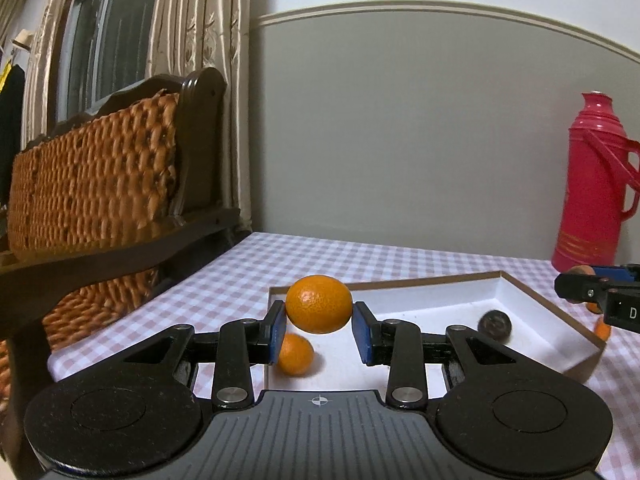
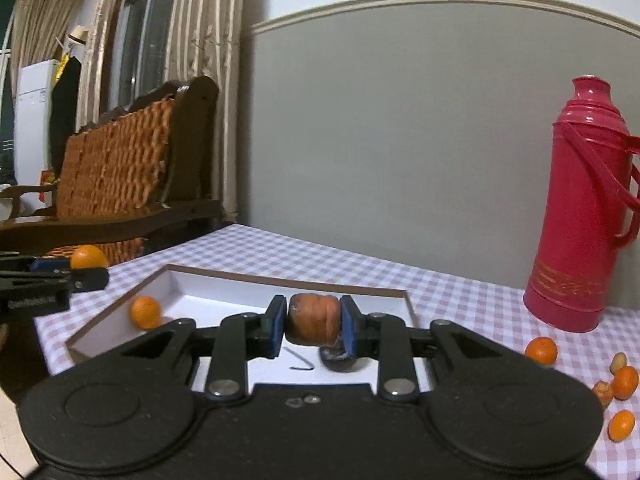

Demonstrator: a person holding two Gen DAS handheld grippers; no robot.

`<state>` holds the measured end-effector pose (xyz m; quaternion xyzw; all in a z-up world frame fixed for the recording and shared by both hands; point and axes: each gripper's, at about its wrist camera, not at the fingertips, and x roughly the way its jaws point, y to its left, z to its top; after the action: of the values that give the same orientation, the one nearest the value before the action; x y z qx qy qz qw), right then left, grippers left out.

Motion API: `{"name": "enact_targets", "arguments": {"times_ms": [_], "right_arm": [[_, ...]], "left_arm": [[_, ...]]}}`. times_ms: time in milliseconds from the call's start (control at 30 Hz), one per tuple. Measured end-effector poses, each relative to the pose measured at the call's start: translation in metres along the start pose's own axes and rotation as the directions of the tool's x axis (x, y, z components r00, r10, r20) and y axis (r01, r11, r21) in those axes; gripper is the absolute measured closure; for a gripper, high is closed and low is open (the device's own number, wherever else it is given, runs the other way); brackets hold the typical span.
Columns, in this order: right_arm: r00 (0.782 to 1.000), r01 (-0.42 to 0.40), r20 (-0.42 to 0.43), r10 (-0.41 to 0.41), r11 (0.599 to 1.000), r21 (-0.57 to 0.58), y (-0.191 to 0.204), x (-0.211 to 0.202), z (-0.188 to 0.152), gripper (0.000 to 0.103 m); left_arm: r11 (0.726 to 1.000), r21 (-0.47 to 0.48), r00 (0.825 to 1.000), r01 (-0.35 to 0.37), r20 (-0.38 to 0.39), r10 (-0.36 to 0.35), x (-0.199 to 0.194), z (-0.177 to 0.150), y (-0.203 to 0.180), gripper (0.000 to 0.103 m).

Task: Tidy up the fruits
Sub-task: 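Move both held items over the tray and open both tools to release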

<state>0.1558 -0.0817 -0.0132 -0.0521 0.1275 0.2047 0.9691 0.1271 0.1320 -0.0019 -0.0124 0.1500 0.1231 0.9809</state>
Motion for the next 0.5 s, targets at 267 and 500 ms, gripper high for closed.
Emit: {"name": "enact_targets", "arguments": {"times_ms": [267, 500], "right_arm": [[1.000, -0.002, -0.018, 0.002, 1.000, 0.001, -0.010, 0.031, 0.007, 0.083], [0.996, 0.004, -0.087, -0.005, 1.000, -0.003, -0.019, 0.070, 0.021, 0.083]], "left_arm": [[1.000, -0.012, 1.000, 0.004, -0.026, -0.004, 0.035, 0.010, -0.005, 0.067], [1.000, -0.023, 0.998, -0.017, -0.069, 0.016, 0.065, 0.022, -0.009, 0.067]]}}
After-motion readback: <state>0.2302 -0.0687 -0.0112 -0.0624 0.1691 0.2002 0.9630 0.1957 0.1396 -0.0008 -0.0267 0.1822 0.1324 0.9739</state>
